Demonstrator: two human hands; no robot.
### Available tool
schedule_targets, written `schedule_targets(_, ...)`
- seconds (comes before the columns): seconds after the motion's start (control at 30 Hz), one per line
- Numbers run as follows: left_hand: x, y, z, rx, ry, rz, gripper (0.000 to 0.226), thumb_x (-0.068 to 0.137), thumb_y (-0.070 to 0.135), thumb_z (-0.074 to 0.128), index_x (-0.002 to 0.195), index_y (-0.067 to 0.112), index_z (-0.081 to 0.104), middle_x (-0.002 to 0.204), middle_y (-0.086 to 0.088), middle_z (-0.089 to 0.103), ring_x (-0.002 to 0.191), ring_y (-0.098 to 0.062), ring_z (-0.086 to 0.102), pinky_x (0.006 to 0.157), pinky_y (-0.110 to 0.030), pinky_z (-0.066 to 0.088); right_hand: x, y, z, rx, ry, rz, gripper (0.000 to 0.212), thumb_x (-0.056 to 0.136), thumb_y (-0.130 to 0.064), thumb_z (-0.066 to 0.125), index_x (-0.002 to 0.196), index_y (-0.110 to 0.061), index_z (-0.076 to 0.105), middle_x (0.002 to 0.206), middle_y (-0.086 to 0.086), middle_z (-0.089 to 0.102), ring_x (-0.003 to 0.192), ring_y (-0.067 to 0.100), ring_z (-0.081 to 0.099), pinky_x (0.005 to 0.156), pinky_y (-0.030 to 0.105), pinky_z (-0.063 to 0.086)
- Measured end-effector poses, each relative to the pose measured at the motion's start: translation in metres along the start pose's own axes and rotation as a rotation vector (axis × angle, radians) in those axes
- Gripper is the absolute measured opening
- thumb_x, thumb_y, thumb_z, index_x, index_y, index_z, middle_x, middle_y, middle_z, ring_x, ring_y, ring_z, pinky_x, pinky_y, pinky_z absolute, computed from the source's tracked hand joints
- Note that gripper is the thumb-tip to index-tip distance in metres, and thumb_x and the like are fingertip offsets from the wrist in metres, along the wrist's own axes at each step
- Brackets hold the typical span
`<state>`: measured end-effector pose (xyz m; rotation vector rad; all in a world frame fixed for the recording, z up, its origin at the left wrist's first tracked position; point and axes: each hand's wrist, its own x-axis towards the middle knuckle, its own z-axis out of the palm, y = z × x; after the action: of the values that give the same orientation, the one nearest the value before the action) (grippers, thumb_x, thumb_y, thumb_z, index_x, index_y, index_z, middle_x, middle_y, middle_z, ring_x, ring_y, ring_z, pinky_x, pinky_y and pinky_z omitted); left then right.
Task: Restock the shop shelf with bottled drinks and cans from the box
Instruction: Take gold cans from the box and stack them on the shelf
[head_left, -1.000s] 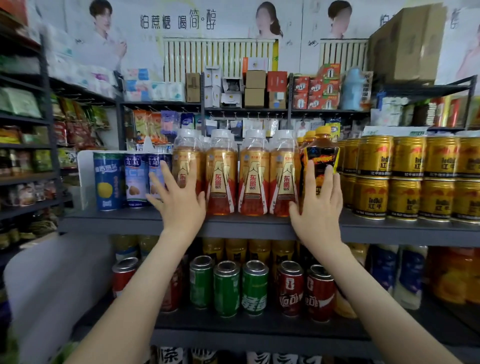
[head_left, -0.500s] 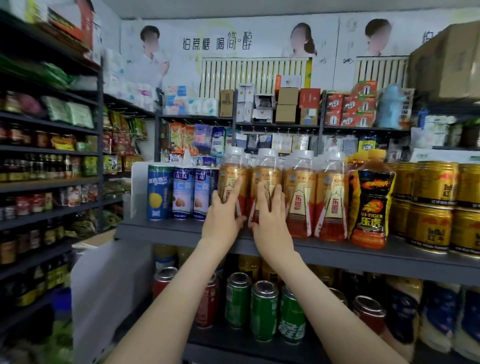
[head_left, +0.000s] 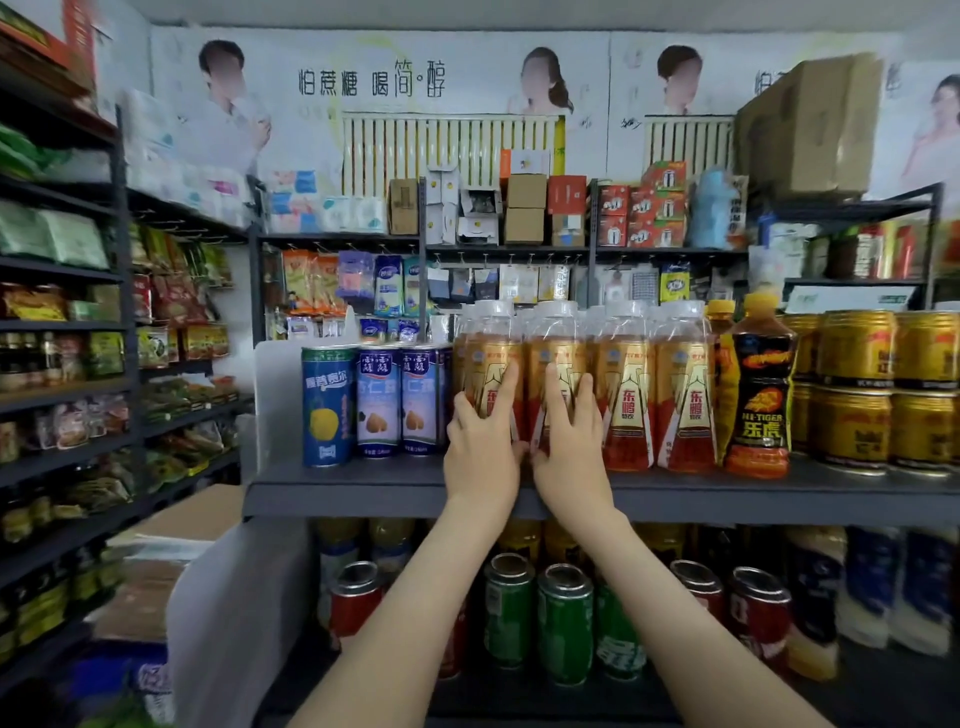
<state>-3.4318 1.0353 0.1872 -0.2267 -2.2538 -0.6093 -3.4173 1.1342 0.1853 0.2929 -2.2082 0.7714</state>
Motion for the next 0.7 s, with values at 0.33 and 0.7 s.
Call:
schedule_targets(0.33,-0.001,-0.012,-0.013,-0.016,-0.039,0.011,0.090,0.092,0.025,0.060,0.148,0.046,-0.007,0.148,-0.020,0.023,0.126,-0.036,0.042,0.096,-0.044,0.045,-0.001,-0.006,0.000,-0.079,-0.012,-0.028,0.093,0.091,-0.006,0.056,0.151,-0.028,-0.012,0.159,0.008,-0.014,0.145,0.029,0.001,0.110,0.037,0.028)
schedule_targets(0.7,0.002,-0.021,-0.018,-0.038,-0.093,0.083,0.092,0.091,0.027,0.062,0.148,0.044,-0.008,0.152,-0.019,0.017,0.131,-0.036,0.035,0.101,-0.046,0.041,-0.001,-0.006,0.001,-0.051,-0.034,-0.002,0.093,0.093,-0.004,0.052,0.149,-0.034,-0.015,0.157,0.006,-0.022,0.146,0.032,-0.004,0.106,0.042,0.034)
